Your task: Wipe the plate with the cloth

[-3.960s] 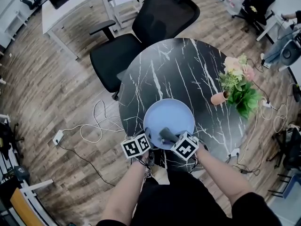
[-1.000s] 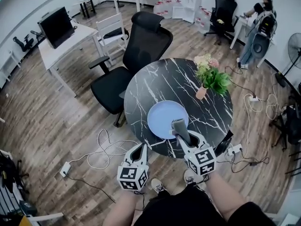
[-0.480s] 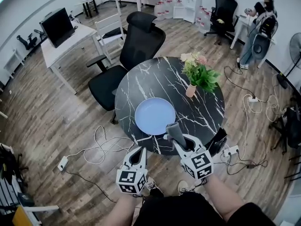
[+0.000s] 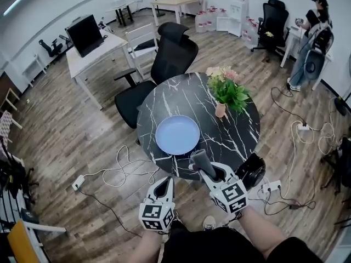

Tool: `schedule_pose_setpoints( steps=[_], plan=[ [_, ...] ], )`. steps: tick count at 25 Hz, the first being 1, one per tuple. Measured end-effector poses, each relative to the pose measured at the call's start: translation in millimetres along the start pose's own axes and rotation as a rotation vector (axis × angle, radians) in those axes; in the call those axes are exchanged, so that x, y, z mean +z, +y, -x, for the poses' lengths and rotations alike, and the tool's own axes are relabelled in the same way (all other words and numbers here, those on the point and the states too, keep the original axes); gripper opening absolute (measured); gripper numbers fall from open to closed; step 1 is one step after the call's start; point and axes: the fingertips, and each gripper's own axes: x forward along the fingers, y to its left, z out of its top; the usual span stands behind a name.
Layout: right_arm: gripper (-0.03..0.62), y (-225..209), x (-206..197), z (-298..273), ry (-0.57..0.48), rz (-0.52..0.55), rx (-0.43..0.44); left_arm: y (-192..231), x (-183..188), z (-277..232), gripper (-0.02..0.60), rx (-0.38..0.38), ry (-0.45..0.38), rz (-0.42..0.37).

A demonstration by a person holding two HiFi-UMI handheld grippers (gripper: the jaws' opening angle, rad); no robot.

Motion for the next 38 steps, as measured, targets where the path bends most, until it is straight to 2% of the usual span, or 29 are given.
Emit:
schedule_pose_setpoints(
  steps=[7, 13, 38],
  plan=[
    [0.114, 1.4, -4.9, 32.5, -0.016, 0.028, 0.063, -37.9, -8.0, 17.9, 0.018, 0.053, -0.031, 0.009],
    [0.114, 5.4, -8.1, 48.3, -0.019, 0.020, 0.083, -53.7, -12.8, 30.7, 0.018, 0.065, -0.029, 0.008],
    [0.113, 13.9, -15.2, 56.8, -0.022, -0.002, 0.099, -59.3, -16.7, 41.2, 0.018, 0.073, -0.036, 0.001]
  ],
)
